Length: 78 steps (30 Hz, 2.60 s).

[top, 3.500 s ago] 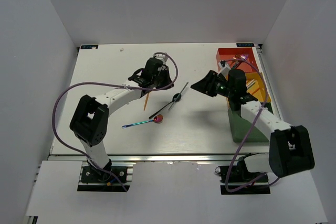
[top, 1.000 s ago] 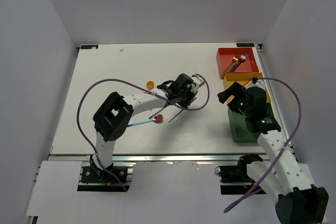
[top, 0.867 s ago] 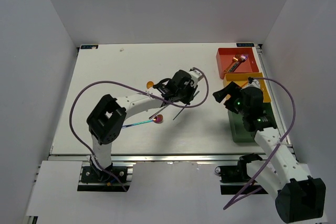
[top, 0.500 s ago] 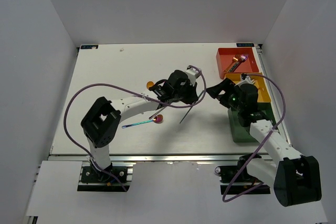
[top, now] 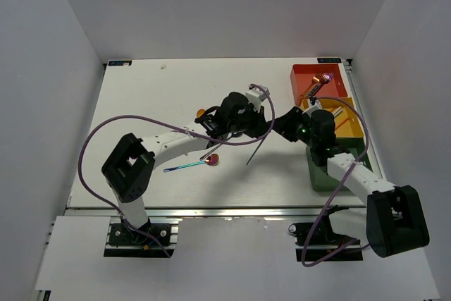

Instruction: Sort the eating utensils into containers

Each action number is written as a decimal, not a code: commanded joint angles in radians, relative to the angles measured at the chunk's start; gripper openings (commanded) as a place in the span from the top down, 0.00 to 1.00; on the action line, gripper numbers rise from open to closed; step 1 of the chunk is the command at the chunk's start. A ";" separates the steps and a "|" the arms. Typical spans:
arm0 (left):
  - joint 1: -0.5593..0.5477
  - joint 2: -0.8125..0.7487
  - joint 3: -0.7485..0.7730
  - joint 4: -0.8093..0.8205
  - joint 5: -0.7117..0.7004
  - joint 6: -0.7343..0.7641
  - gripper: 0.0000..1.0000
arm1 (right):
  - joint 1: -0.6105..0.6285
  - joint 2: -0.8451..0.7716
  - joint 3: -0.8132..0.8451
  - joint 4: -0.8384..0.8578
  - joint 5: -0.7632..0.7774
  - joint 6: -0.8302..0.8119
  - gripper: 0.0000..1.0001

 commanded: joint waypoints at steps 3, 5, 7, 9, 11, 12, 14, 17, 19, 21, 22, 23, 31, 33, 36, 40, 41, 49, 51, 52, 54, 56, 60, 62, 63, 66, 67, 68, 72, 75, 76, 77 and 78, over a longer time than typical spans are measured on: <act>-0.003 -0.044 -0.012 0.057 0.014 -0.018 1.00 | 0.015 0.031 0.046 0.100 -0.050 0.026 0.73; -0.003 -0.046 -0.007 0.059 0.001 -0.020 1.00 | 0.014 0.031 0.042 0.101 -0.042 0.043 0.89; -0.003 -0.049 0.002 0.042 -0.016 -0.021 1.00 | 0.015 0.023 0.043 0.083 -0.010 0.046 1.00; -0.003 -0.055 0.023 -0.007 -0.047 -0.014 0.80 | 0.004 0.016 0.060 0.036 0.031 0.019 1.00; -0.003 -0.082 0.040 -0.083 -0.146 -0.009 0.24 | -0.014 0.013 0.121 -0.082 0.123 -0.012 1.00; -0.003 -0.096 0.048 -0.172 -0.200 -0.008 0.09 | -0.040 0.013 0.149 -0.131 0.169 -0.050 1.00; -0.002 -0.144 0.071 -0.280 -0.407 -0.017 0.02 | -0.106 0.039 0.233 -0.254 0.310 -0.083 1.00; -0.002 -0.257 0.048 -0.438 -0.566 -0.038 0.02 | -0.215 0.095 0.307 -0.316 0.344 -0.098 1.00; -0.002 -0.328 -0.021 -0.498 -0.616 -0.046 0.02 | -0.328 0.135 0.332 -0.319 0.340 -0.100 1.00; -0.002 -0.418 -0.073 -0.565 -0.663 -0.041 0.02 | -0.403 0.192 0.381 -0.325 0.335 -0.113 1.00; -0.002 -0.443 -0.082 -0.596 -0.683 -0.040 0.02 | -0.420 0.215 0.402 -0.337 0.344 -0.129 1.00; -0.002 -0.466 -0.091 -0.625 -0.703 -0.037 0.02 | -0.449 0.238 0.424 -0.337 0.352 -0.139 1.00; -0.002 -0.757 -0.366 -0.690 -0.872 0.049 0.02 | -0.554 0.393 0.531 -0.361 0.349 -0.175 1.00; -0.002 -0.796 -0.417 -0.650 -0.891 0.028 0.02 | -0.554 0.434 0.574 -0.373 0.344 -0.189 1.00; -0.002 -0.825 -0.451 -0.637 -0.889 0.020 0.02 | -0.555 0.482 0.608 -0.414 0.366 -0.207 1.00; -0.002 -0.794 -0.446 -0.644 -0.926 0.011 0.02 | -0.578 0.490 0.619 -0.413 0.343 -0.199 1.00; -0.002 -0.787 -0.446 -0.644 -0.917 0.011 0.02 | -0.580 0.485 0.619 -0.408 0.328 -0.199 1.00; 0.000 -0.768 -0.446 -0.645 -0.904 0.011 0.02 | -0.626 0.454 0.631 -0.394 0.064 -0.175 1.00; -0.002 -0.777 -0.450 -0.641 -0.897 0.011 0.02 | -0.635 0.431 0.620 -0.394 0.091 -0.173 1.00; -0.002 -0.779 -0.451 -0.639 -0.892 0.012 0.02 | -0.643 0.424 0.617 -0.396 0.108 -0.176 1.00; 0.000 -0.777 -0.454 -0.634 -0.883 0.014 0.02 | -0.648 0.404 0.616 -0.409 0.164 -0.182 1.00; 0.000 -0.770 -0.451 -0.636 -0.881 0.015 0.02 | -0.648 0.390 0.619 -0.414 0.201 -0.202 1.00; -0.002 -0.762 -0.451 -0.638 -0.880 0.015 0.02 | -0.646 0.391 0.626 -0.420 0.263 -0.230 1.00; -0.002 -0.765 -0.452 -0.636 -0.877 0.015 0.02 | -0.646 0.408 0.625 -0.420 0.258 -0.235 1.00; -0.002 -0.767 -0.452 -0.636 -0.875 0.015 0.02 | -0.644 0.416 0.623 -0.420 0.252 -0.233 1.00; -0.002 -0.765 -0.452 -0.634 -0.872 0.017 0.02 | -0.634 0.439 0.606 -0.403 0.255 -0.236 1.00; -0.002 -0.764 -0.452 -0.636 -0.871 0.017 0.02 | -0.628 0.442 0.596 -0.399 0.254 -0.236 1.00; -0.002 -0.762 -0.452 -0.636 -0.871 0.017 0.02 | -0.625 0.456 0.591 -0.385 0.254 -0.236 1.00; -0.002 -0.759 -0.454 -0.633 -0.865 0.019 0.02 | -0.596 0.487 0.576 -0.367 0.226 -0.229 1.00; -0.002 -0.757 -0.454 -0.634 -0.863 0.019 0.02 | -0.574 0.503 0.576 -0.367 0.223 -0.229 1.00; 0.000 -0.757 -0.454 -0.634 -0.863 0.019 0.02 | -0.565 0.506 0.576 -0.368 0.219 -0.224 1.00; -0.002 -0.757 -0.454 -0.633 -0.861 0.019 0.02 | -0.563 0.511 0.574 -0.365 0.212 -0.219 1.00; -0.002 -0.757 -0.455 -0.631 -0.861 0.019 0.02 | -0.560 0.513 0.570 -0.364 0.205 -0.215 1.00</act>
